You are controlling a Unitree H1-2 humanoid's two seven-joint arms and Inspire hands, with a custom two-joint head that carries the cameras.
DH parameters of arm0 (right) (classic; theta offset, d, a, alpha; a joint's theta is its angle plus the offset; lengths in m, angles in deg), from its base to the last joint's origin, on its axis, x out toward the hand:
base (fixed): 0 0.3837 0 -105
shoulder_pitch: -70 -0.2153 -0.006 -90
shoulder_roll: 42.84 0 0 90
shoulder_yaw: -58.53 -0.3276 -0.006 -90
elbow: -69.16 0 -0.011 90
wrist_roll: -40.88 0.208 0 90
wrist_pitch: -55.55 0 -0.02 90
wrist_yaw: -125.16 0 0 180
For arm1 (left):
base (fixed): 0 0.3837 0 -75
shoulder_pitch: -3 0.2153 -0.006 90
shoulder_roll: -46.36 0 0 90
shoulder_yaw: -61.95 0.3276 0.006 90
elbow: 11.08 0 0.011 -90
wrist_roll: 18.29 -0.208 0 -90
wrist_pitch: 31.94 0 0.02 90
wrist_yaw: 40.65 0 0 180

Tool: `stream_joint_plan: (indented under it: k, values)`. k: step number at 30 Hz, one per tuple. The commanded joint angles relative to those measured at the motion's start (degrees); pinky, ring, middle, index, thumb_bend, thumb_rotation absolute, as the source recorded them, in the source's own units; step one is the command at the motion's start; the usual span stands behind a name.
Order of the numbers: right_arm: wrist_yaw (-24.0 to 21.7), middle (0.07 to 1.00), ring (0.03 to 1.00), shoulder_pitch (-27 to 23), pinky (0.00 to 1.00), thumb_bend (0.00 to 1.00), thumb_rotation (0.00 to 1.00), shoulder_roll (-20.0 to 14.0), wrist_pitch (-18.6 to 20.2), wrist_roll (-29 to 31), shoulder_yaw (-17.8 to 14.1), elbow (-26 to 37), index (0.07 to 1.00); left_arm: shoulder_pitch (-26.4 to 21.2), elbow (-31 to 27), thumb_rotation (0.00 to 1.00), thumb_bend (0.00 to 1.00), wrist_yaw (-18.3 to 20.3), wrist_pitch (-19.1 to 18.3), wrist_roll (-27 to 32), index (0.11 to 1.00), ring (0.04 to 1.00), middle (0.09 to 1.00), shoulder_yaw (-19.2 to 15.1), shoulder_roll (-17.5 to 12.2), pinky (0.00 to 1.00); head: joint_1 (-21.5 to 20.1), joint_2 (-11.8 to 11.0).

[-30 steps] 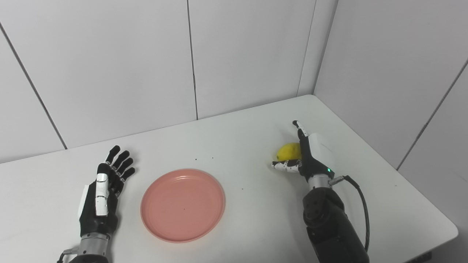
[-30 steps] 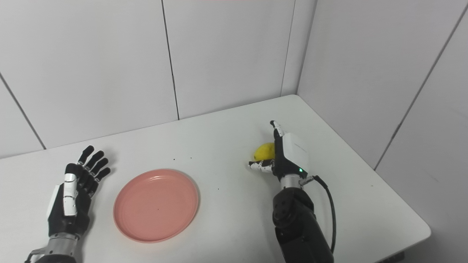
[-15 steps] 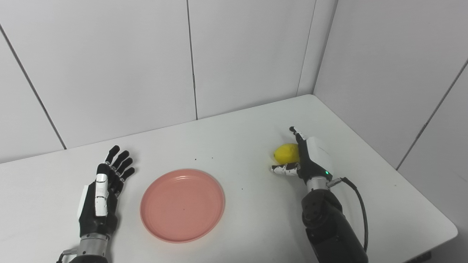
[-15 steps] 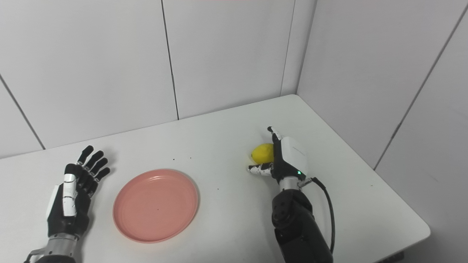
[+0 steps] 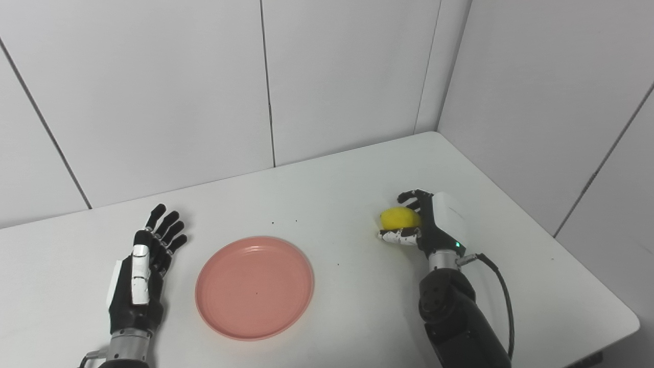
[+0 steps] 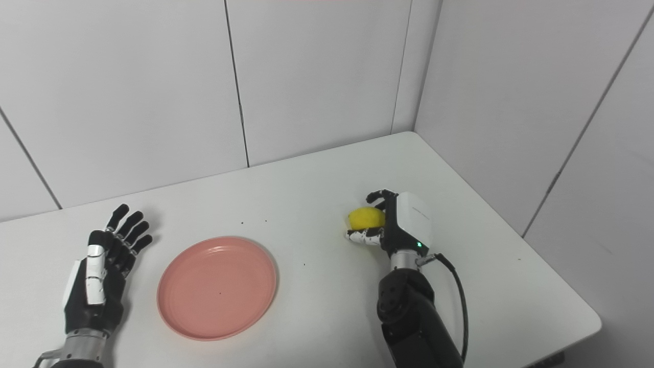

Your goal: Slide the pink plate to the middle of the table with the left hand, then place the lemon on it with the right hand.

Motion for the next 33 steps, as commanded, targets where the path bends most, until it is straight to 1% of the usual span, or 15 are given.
stream_joint_plan:
  k: [1,12,13,14,16,17,18,19,24,25,26,27,29,31,33]
  values:
    - [2.2,0.474,0.288,-1.7,0.2,0.52,0.0,-0.3,-2.5,0.3,0.0,1.4,0.489,4.3,2.7,1.0,0.68,0.7,0.0,0.0,0.904,0.893,0.9,-0.1,-0.5,0.86,0.3,0.1]
    - [2.8,0.476,0.299,-1.5,0.21,0.53,0.0,-0.4,-1.7,0.0,0.9,1.4,0.488,4.4,2.9,1.0,0.68,1.1,0.2,0.1,0.91,0.9,0.906,0.0,-0.5,0.87,0.4,0.2]
    - [2.8,0.434,0.319,-1.4,0.23,0.52,0.0,-0.3,-1.6,0.0,0.9,1.6,0.509,4.4,2.9,1.0,0.68,1.1,0.2,0.1,0.908,0.899,0.905,-0.1,-0.5,0.87,0.4,0.2]
    - [2.9,0.42,0.326,-1.4,0.23,0.52,0.0,-0.3,-1.8,0.0,1.0,1.8,0.516,4.4,2.8,1.0,0.68,1.1,0.1,0.0,0.908,0.898,0.905,-0.1,-0.4,0.87,0.6,0.3]
    - [3.4,0.464,0.305,-1.3,0.22,0.52,0.0,0.0,-2.8,0.6,0.8,2.1,0.494,4.4,2.6,1.0,0.68,1.1,-0.1,-0.1,0.908,0.898,0.905,0.0,-0.4,0.87,0.8,0.3]
    - [3.9,0.456,0.301,-1.3,0.21,0.52,0.0,0.1,-3.6,1.1,0.7,2.2,0.496,4.4,2.6,1.0,0.68,1.0,0.0,-0.2,0.908,0.898,0.905,0.1,-0.4,0.87,0.8,0.3]
    - [4.2,0.42,0.303,-1.3,0.22,0.52,0.0,0.3,-4.1,1.4,0.6,2.4,0.511,4.5,2.5,1.0,0.69,1.0,-0.1,-0.3,0.906,0.896,0.903,0.2,-0.4,0.87,0.8,0.3]
    - [4.6,0.416,0.304,-1.2,0.22,0.52,0.0,0.4,-4.7,1.8,0.7,2.6,0.512,4.5,2.5,1.0,0.69,1.0,-0.1,-0.3,0.906,0.896,0.903,0.2,-0.4,0.87,0.8,0.3]
    - [4.8,0.414,0.354,-0.7,0.28,0.52,0.0,1.0,-7.5,3.9,0.7,5.0,0.524,5.0,1.3,1.0,0.7,1.1,-1.0,0.0,0.907,0.903,0.907,0.4,0.1,0.88,3.3,0.8]
    - [4.6,0.413,0.357,-0.7,0.28,0.52,0.0,1.3,-7.6,4.5,0.8,5.6,0.523,5.3,0.8,0.99,0.69,1.1,-1.3,0.3,0.907,0.904,0.907,0.4,0.3,0.88,3.3,0.8]
    - [4.4,0.411,0.348,-0.7,0.27,0.52,0.0,1.5,-7.7,4.9,0.8,6.1,0.521,5.5,0.3,0.99,0.69,0.9,-1.7,0.4,0.905,0.902,0.905,0.4,0.5,0.87,4.5,0.9]
    - [4.1,0.41,0.345,-0.8,0.26,0.52,0.0,1.7,-7.7,5.0,1.1,6.6,0.52,5.8,-0.4,0.99,0.69,0.9,-2.1,0.3,0.904,0.901,0.903,0.5,0.7,0.87,4.5,0.9]
    - [3.8,0.418,0.366,-0.8,0.28,0.52,0.0,1.8,-8.1,5.1,1.5,7.1,0.518,6.3,-1.5,1.0,0.69,0.7,-2.9,0.0,0.907,0.904,0.907,0.8,0.9,0.87,5.8,1.2]
    - [3.7,0.419,0.375,-0.9,0.29,0.52,0.0,1.7,-9.4,5.2,2.4,7.3,0.519,6.9,-2.9,1.0,0.68,0.2,-3.4,-0.4,0.908,0.905,0.908,1.2,1.4,0.87,7.6,1.2]
    - [3.2,0.418,0.381,-1.1,0.3,0.52,0.0,1.8,-9.7,5.0,3.3,7.8,0.52,7.5,-4.2,1.0,0.68,-0.4,-4.3,-0.9,0.907,0.904,0.909,1.6,2.0,0.88,9.5,1.2]
